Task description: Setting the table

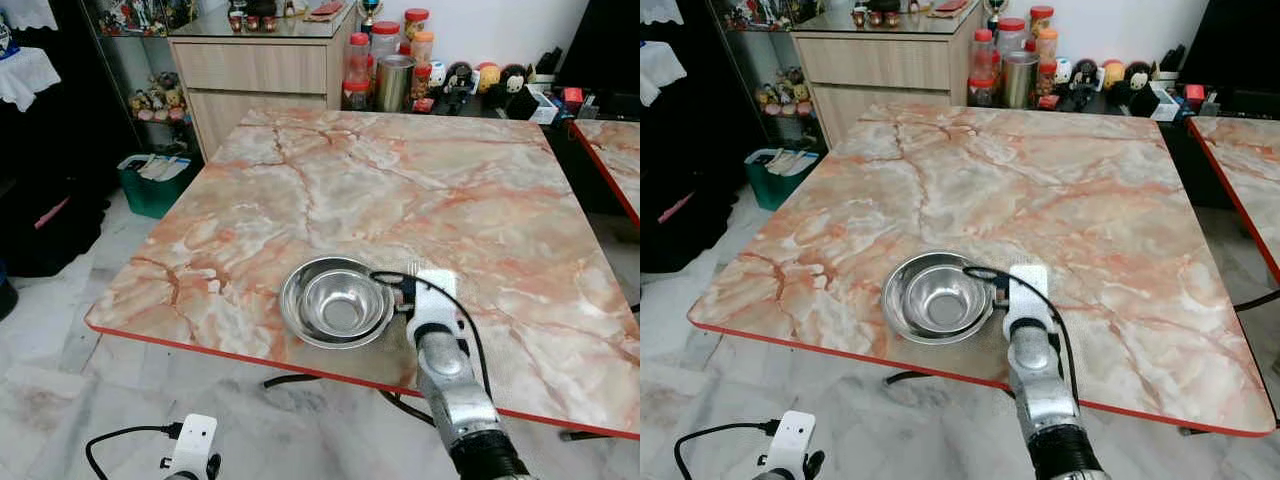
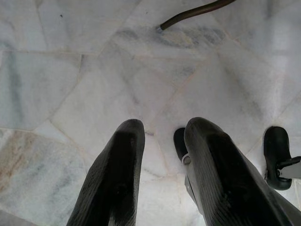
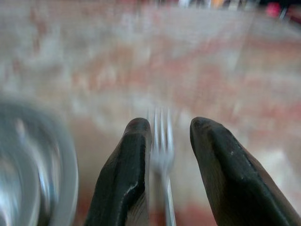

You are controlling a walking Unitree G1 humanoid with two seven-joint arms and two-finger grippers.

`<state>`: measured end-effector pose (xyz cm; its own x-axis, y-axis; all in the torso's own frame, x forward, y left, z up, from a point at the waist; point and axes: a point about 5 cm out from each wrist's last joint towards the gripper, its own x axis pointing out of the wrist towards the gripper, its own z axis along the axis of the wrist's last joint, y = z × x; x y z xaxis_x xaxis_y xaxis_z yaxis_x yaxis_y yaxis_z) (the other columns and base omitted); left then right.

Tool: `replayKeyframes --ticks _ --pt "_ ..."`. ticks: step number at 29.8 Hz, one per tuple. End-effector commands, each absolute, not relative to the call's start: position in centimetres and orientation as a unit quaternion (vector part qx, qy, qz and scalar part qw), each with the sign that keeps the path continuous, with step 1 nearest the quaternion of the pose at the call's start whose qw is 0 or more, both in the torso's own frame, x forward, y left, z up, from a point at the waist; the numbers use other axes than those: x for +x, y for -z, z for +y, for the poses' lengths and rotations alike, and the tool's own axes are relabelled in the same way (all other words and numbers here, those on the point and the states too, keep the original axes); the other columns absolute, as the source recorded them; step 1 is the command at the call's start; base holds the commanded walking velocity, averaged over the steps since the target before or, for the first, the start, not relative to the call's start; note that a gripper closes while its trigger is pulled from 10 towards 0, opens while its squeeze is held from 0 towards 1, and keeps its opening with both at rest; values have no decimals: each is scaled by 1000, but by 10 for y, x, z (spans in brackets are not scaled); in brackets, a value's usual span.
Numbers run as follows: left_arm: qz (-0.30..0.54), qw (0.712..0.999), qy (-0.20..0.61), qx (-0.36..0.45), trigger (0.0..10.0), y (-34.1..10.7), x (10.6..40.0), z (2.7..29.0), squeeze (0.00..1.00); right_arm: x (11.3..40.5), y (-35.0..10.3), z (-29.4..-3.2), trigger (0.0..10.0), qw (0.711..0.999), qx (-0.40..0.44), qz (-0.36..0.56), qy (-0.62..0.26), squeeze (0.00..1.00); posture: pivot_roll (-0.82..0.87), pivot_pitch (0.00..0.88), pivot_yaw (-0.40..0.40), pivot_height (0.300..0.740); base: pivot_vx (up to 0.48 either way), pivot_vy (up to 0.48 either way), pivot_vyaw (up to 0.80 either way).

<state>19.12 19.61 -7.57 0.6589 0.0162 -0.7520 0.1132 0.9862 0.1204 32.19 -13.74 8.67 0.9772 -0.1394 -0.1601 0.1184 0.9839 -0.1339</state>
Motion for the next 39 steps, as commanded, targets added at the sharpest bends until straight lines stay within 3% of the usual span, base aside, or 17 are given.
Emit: replayKeyframes --ticks 1,13,29,39 --pt "415 906 23 82 10000 76 191 200 0 325 -100 -135 10000 994 -55 61 66 0 -24 12 28 736 0 0 0" --pt "415 905 29 85 10000 76 190 197 0 328 -120 -133 10000 996 -57 17 67 0 -30 0 22 736 0 0 0" --pt "410 907 36 94 10000 76 192 194 0 335 -154 -115 10000 996 -48 -68 17 0 -32 0 15 736 0 -457 0" --pt "412 905 41 95 10000 77 191 191 0 333 -169 -106 10000 992 -47 -117 -12 0 -38 0 13 736 0 0 0"
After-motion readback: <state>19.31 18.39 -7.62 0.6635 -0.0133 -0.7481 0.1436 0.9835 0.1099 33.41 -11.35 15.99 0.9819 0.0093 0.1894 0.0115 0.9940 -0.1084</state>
